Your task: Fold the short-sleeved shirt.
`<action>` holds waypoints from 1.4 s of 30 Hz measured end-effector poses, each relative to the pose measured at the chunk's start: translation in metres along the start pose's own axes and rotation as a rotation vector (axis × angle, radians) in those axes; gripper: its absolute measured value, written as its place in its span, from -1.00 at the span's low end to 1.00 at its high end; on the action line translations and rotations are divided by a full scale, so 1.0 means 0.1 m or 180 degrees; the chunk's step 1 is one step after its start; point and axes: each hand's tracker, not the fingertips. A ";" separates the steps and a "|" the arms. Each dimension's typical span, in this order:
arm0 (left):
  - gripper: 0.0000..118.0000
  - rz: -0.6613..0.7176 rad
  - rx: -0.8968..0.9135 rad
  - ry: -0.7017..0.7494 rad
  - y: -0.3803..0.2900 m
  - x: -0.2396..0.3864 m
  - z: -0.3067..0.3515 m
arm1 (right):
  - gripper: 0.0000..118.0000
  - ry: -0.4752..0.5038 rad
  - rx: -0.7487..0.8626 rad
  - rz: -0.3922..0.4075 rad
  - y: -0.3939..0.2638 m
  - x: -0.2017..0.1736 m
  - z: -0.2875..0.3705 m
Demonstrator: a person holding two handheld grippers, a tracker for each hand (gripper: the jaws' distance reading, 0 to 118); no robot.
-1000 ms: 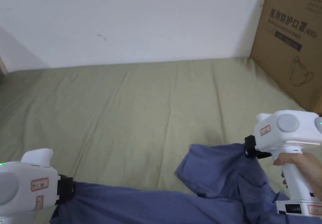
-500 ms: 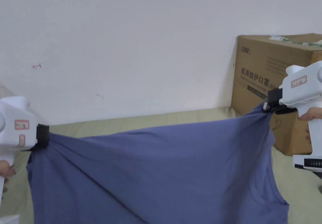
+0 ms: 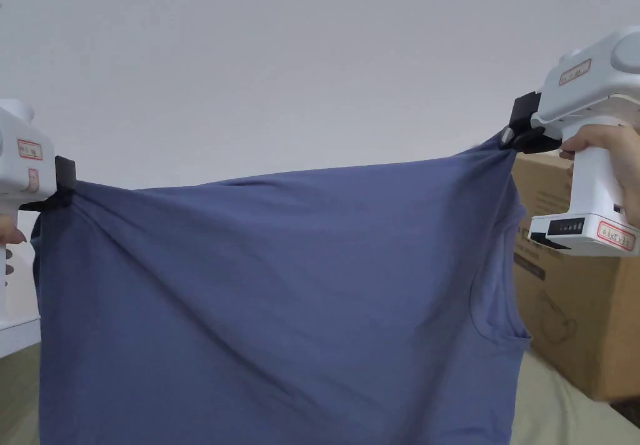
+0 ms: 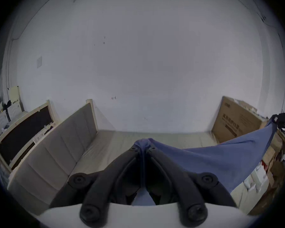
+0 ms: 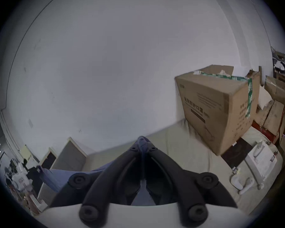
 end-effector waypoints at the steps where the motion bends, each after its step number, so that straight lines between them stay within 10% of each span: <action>1: -0.95 -0.0053 0.0018 0.0024 0.11 0.00 -0.06 | -0.94 0.0014 0.0047 0.0006 0.11 -0.07 -0.04; 15: -0.95 -0.0046 0.0575 0.0287 0.35 -0.12 -0.72 | -0.94 0.0047 0.0282 0.0350 0.30 -0.54 -0.52; 25: -0.95 -0.0236 -0.0543 0.0410 -1.64 -0.10 -2.30 | -0.94 -0.0460 -0.0886 0.0373 -1.34 0.19 -2.34; 31: -0.95 -0.0358 -0.1633 0.0256 -3.22 -0.14 -2.79 | -0.94 -0.0704 -0.1875 -0.0065 -2.80 0.87 -3.05; 42: -0.95 0.0070 -0.1878 0.0078 -4.14 -0.73 -1.49 | -0.94 -0.0588 -0.2184 0.0130 -3.78 1.49 -1.62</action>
